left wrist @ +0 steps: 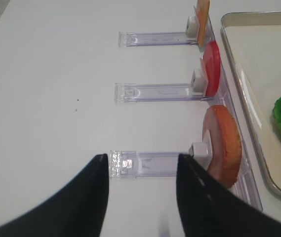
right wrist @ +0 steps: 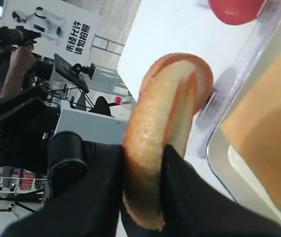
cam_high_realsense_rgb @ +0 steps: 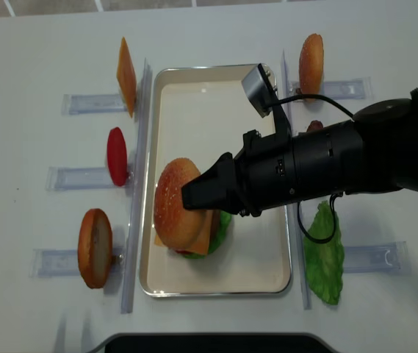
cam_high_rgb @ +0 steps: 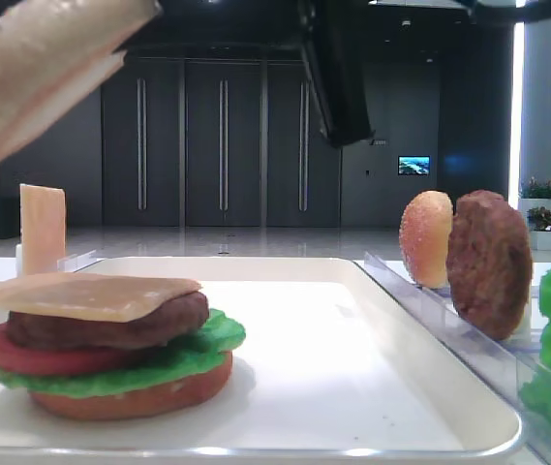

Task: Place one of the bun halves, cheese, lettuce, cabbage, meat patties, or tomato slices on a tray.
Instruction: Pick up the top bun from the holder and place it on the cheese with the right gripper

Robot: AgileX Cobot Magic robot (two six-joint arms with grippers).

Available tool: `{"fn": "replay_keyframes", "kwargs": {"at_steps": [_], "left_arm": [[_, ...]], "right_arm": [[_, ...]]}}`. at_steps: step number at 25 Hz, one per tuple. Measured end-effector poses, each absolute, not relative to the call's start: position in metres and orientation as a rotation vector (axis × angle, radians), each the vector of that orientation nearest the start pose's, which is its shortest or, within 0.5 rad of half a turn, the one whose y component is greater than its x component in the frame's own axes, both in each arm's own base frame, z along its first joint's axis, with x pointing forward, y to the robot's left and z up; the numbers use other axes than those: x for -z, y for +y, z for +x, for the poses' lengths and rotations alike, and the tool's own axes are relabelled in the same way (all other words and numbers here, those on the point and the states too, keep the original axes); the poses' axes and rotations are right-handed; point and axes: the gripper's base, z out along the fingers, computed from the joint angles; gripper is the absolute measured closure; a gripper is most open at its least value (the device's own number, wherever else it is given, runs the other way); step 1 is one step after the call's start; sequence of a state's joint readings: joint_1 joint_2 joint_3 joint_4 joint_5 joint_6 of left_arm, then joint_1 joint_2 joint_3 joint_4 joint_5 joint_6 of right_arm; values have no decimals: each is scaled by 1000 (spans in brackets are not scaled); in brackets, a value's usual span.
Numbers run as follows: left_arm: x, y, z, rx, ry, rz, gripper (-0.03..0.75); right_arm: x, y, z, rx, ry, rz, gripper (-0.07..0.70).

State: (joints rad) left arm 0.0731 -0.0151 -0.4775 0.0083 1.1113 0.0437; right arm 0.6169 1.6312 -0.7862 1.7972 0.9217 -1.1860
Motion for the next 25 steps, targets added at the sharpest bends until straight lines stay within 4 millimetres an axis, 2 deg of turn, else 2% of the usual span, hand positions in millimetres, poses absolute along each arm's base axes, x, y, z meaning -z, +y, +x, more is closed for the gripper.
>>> {"fn": "replay_keyframes", "kwargs": {"at_steps": [7, 18, 25], "left_arm": [[-267, 0, -7, -80, 2103, -31, 370], [-267, 0, -7, -80, 2103, -31, 370], [-267, 0, -7, -80, 2103, -31, 370]], "right_arm": [[-204, 236, 212, -1652, 2322, -484, 465], [-200, 237, 213, -1608, 2345, -465, 465], [-212, 267, 210, -1649, 2310, -549, 465]]}}
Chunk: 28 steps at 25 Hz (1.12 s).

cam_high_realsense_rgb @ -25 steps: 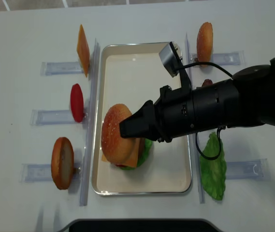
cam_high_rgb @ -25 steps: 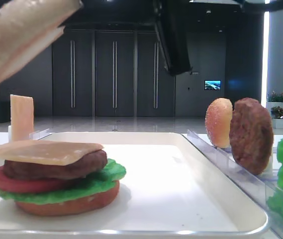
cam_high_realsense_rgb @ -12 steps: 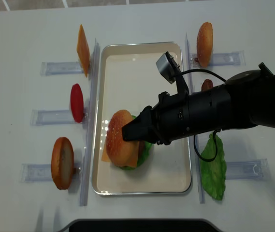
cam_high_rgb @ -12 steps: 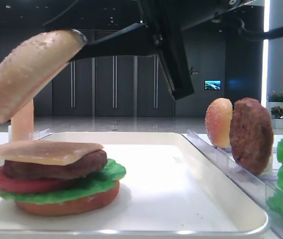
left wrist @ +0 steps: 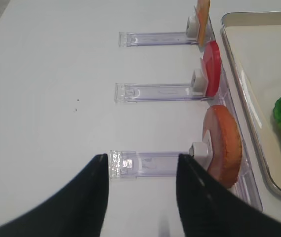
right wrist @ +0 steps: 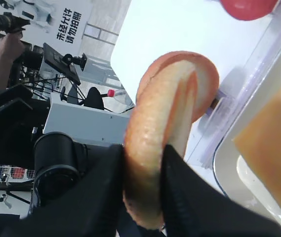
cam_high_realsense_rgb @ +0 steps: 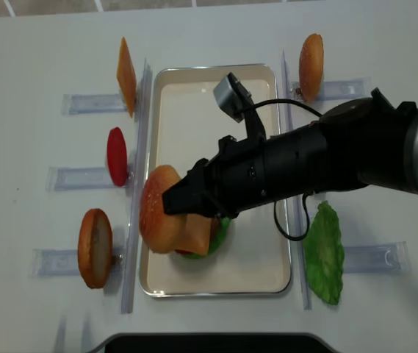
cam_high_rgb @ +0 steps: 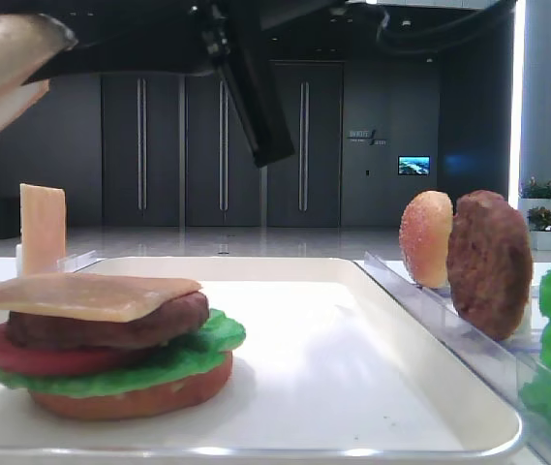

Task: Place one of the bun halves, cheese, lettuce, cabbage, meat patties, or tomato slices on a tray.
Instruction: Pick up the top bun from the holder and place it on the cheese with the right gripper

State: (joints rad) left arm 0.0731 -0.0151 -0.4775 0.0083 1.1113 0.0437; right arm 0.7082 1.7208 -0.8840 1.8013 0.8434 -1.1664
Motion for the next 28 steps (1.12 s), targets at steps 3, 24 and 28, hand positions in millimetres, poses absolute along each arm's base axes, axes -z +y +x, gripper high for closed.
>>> {"fn": "replay_keyframes", "kwargs": {"at_steps": [3, 24, 28], "left_arm": [[-267, 0, -7, -80, 2103, -31, 370], [-267, 0, -7, -80, 2103, -31, 370], [-267, 0, -7, -80, 2103, -31, 370]], "right_arm": [[-205, 273, 210, -1650, 2334, -558, 465], [-194, 259, 228, -1716, 2302, -551, 468], [-194, 259, 228, -1711, 2299, -563, 468]]}}
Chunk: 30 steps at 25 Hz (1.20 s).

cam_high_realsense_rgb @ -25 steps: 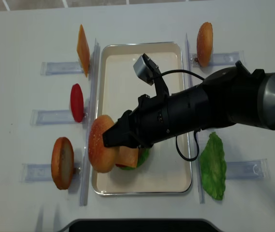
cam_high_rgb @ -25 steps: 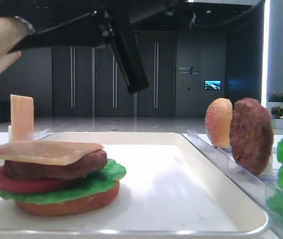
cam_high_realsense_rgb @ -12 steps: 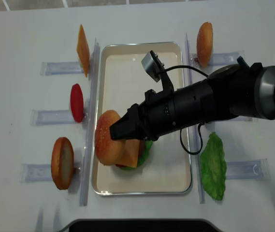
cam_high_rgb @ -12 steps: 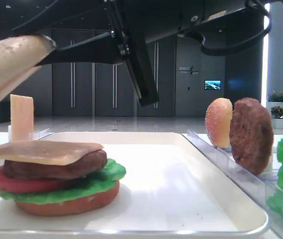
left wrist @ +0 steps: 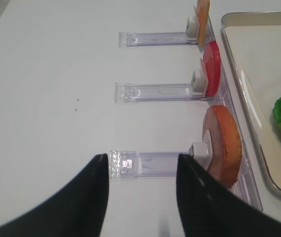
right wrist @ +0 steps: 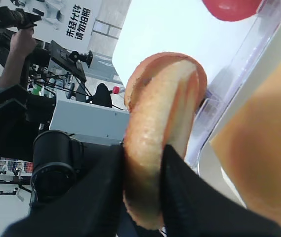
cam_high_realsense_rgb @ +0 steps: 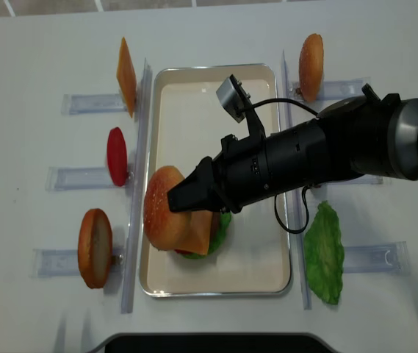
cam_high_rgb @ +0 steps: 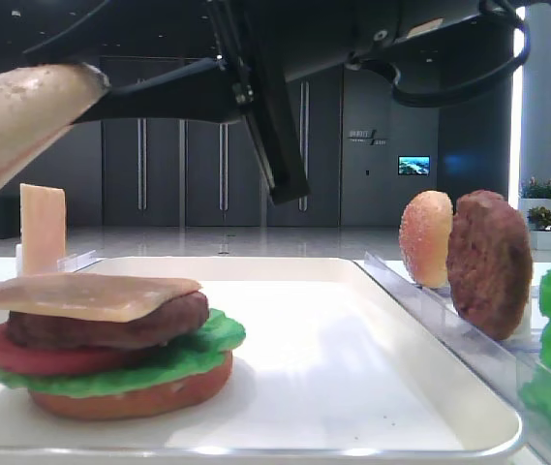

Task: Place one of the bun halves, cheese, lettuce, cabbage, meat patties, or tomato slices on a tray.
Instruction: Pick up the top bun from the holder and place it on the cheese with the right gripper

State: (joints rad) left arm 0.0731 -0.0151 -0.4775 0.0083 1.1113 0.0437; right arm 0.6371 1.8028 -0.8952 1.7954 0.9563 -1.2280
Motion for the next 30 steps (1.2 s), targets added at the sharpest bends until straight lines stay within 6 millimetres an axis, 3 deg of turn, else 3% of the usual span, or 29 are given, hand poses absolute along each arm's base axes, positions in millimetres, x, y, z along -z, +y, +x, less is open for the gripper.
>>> {"fn": "replay_keyframes", "kwargs": {"at_steps": [30], "left_arm": [[-267, 0, -7, -80, 2103, -31, 370]], "right_arm": [[-192, 247, 236, -1671, 2290, -600, 468]]}}
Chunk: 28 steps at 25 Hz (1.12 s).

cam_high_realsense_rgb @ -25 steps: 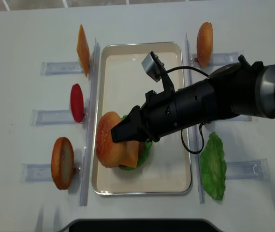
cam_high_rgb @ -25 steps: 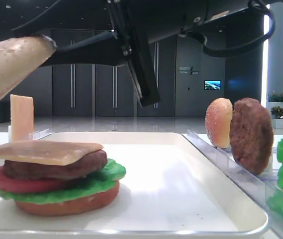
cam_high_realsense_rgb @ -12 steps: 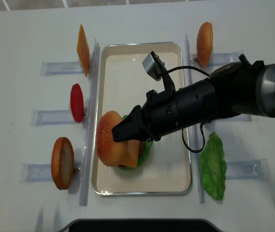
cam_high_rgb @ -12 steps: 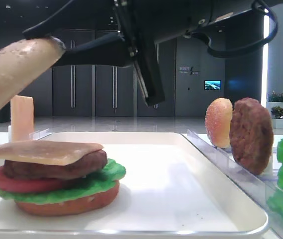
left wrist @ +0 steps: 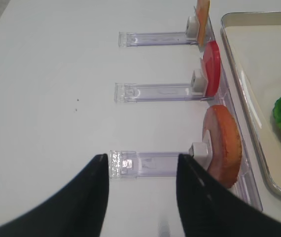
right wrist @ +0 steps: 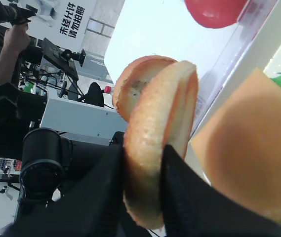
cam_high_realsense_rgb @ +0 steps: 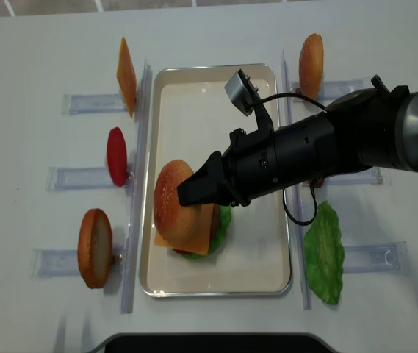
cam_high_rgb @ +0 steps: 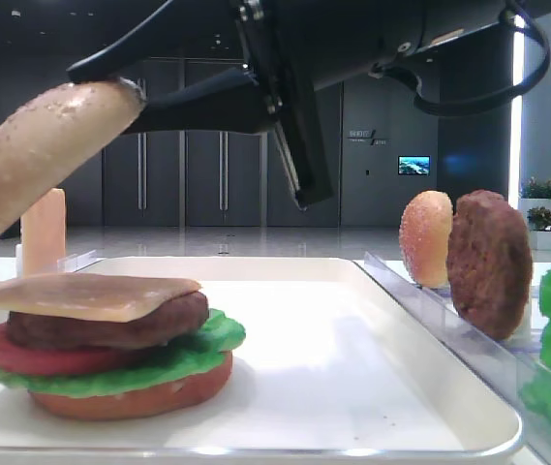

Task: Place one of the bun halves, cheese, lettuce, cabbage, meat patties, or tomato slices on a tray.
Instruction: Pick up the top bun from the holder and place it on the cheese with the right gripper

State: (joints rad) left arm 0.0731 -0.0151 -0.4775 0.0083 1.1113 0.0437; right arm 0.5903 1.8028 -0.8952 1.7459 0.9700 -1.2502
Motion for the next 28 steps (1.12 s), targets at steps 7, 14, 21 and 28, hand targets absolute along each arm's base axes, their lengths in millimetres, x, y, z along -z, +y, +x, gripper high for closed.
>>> {"fn": "replay_keyframes", "kwargs": {"at_steps": [7, 14, 21, 28], "left_arm": [[-267, 0, -7, -80, 2103, -31, 370], [-267, 0, -7, -80, 2103, -31, 370], [-267, 0, -7, -80, 2103, -31, 370], [-267, 0, -7, -80, 2103, -31, 370]], "right_arm": [[-191, 247, 237, -1661, 2295, -606, 468], [-191, 247, 237, -1649, 2299, -607, 468], [-191, 247, 237, -1648, 2299, -605, 468], [-192, 247, 236, -1669, 2290, -604, 468]]}}
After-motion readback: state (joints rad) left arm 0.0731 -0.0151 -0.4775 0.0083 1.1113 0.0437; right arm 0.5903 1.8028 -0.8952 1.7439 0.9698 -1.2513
